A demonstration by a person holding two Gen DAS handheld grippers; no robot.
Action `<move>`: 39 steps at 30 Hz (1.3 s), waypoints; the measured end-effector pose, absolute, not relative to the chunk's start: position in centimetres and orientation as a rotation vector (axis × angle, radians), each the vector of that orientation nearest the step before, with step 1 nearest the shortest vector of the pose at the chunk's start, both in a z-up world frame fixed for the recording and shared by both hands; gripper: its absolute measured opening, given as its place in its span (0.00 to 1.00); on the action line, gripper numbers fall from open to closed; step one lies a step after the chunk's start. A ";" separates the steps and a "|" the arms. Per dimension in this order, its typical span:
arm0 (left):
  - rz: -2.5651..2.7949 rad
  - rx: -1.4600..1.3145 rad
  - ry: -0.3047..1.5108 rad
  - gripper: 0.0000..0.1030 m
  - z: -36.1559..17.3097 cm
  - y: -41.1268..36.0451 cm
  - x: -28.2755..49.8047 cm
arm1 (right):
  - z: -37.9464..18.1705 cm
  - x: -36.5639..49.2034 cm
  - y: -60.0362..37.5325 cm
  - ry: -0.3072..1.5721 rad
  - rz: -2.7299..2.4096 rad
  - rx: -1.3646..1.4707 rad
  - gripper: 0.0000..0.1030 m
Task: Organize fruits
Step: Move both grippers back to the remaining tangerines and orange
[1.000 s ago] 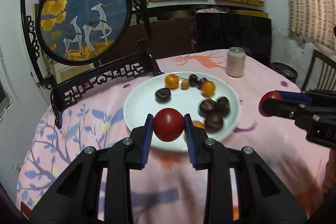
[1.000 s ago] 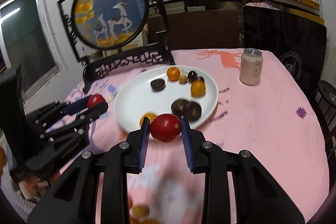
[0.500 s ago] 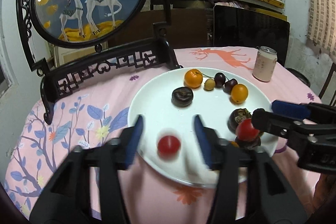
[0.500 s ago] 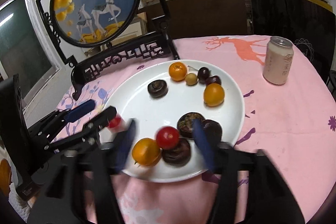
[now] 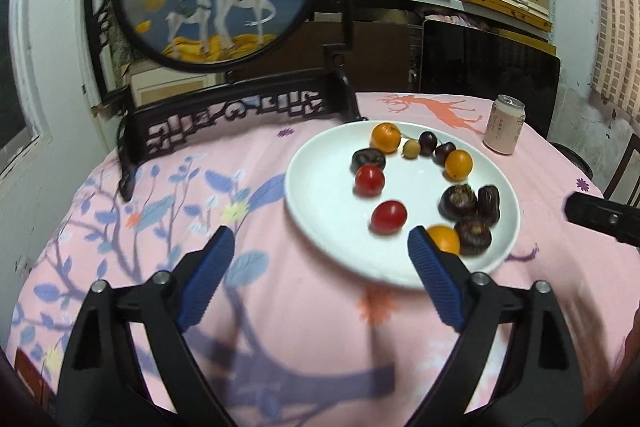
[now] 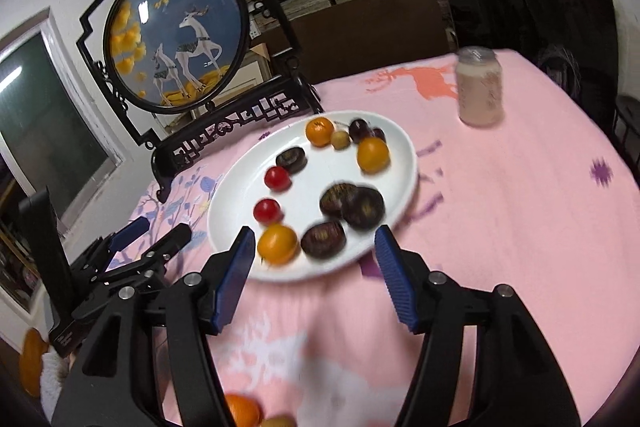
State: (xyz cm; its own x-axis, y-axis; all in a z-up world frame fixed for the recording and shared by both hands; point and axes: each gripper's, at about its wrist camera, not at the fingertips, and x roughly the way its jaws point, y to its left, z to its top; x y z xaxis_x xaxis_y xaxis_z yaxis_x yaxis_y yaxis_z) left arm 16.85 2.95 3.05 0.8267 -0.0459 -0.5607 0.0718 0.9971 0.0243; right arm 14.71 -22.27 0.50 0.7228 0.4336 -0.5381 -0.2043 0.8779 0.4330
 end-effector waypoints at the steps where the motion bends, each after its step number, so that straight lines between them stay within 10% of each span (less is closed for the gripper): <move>1: -0.061 0.037 0.601 0.89 3.0 3.2 16.2 | 0.3 14.2 -22.7 0.680 0.361 0.375 0.61; 12: -0.124 0.054 0.661 0.93 2.0 2.7 8.7 | -3.5 5.9 -26.5 0.726 0.325 0.493 0.78; 39: -0.092 0.139 0.786 0.98 -0.4 1.6 9.3 | -4.0 4.9 -27.1 0.741 0.332 0.543 0.78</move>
